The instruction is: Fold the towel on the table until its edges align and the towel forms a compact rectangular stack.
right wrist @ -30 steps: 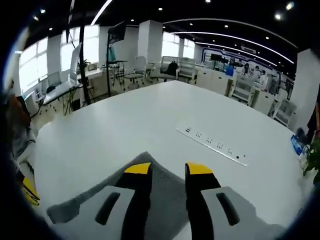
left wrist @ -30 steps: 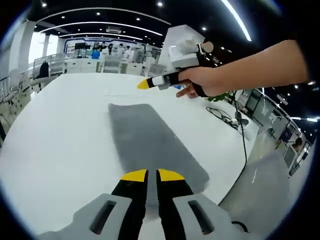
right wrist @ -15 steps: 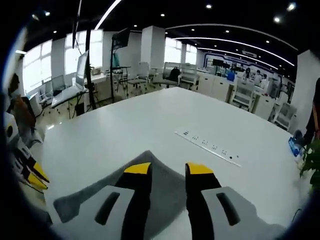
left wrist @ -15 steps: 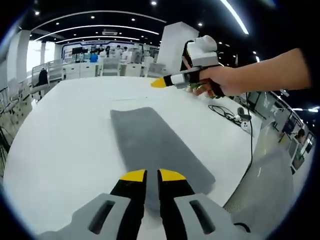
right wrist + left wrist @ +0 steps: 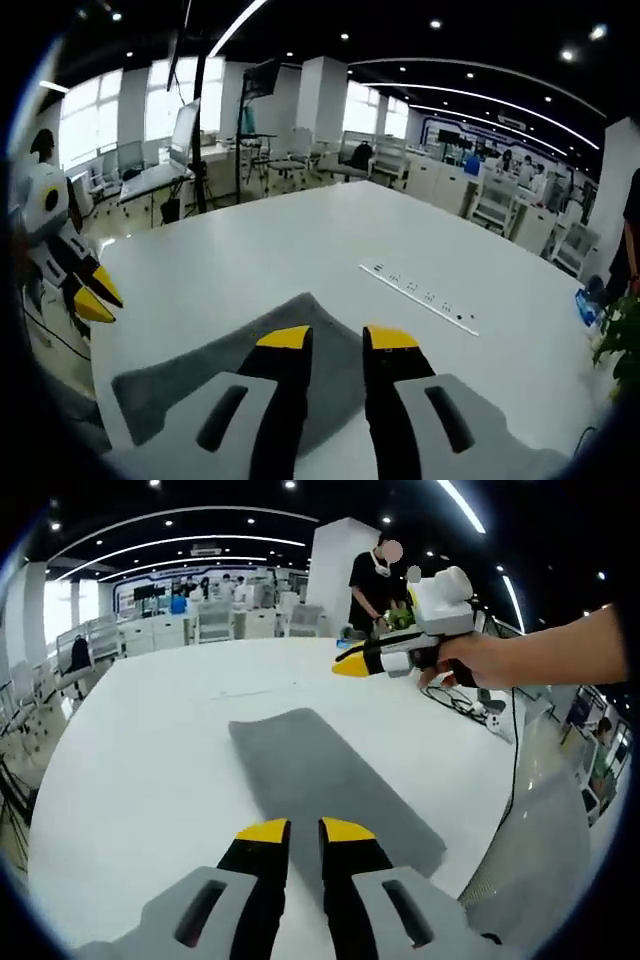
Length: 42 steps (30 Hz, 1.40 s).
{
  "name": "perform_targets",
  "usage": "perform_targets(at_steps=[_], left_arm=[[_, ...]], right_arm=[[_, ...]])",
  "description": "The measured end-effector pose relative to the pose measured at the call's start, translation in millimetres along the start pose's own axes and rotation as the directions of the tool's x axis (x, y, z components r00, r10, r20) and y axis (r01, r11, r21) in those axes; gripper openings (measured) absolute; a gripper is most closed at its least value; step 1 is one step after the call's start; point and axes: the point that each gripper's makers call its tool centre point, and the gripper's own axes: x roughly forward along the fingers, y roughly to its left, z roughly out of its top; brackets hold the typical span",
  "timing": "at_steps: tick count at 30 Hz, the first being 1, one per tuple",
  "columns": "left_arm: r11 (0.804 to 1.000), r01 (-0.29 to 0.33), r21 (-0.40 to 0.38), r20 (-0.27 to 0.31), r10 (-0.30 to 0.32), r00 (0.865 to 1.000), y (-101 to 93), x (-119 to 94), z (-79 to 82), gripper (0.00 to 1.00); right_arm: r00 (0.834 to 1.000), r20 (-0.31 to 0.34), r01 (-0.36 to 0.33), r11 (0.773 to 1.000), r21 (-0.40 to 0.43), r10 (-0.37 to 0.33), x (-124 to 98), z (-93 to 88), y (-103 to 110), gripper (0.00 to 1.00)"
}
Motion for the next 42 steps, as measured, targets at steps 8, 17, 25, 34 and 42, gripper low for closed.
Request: perform_targets(at_steps=[8, 17, 25, 34, 42], left_arm=[[0.996, 0.020, 0.083, -0.001, -0.020, 1.000, 5.5, 9, 18.8, 0.15], [0.987, 0.049, 0.154, -0.043, -0.043, 0.998, 11.3, 23, 17.8, 0.16], [0.977, 0.072, 0.202, -0.081, -0.056, 0.995, 9.8, 34, 15.8, 0.20], [0.958, 0.113, 0.263, -0.124, -0.083, 0.989, 14.8, 49, 11.8, 0.31], [0.935, 0.167, 0.314, -0.174, -0.117, 0.978, 8.4, 64, -6.4, 0.44]], right_arm=[[1.000, 0.018, 0.017, 0.999, 0.028, -0.018, -16, -8.7, 6, 0.20], [1.000, 0.014, -0.012, 0.999, 0.037, 0.011, -33, -25.7, 12, 0.19], [0.998, -0.012, -0.057, 0.998, 0.005, 0.057, -47, -40.3, 35, 0.22], [0.997, -0.042, -0.066, 0.998, -0.017, 0.065, -52, -53.3, 37, 0.31], [0.994, -0.080, -0.076, 0.996, -0.040, 0.072, -50, -77.2, 52, 0.39]])
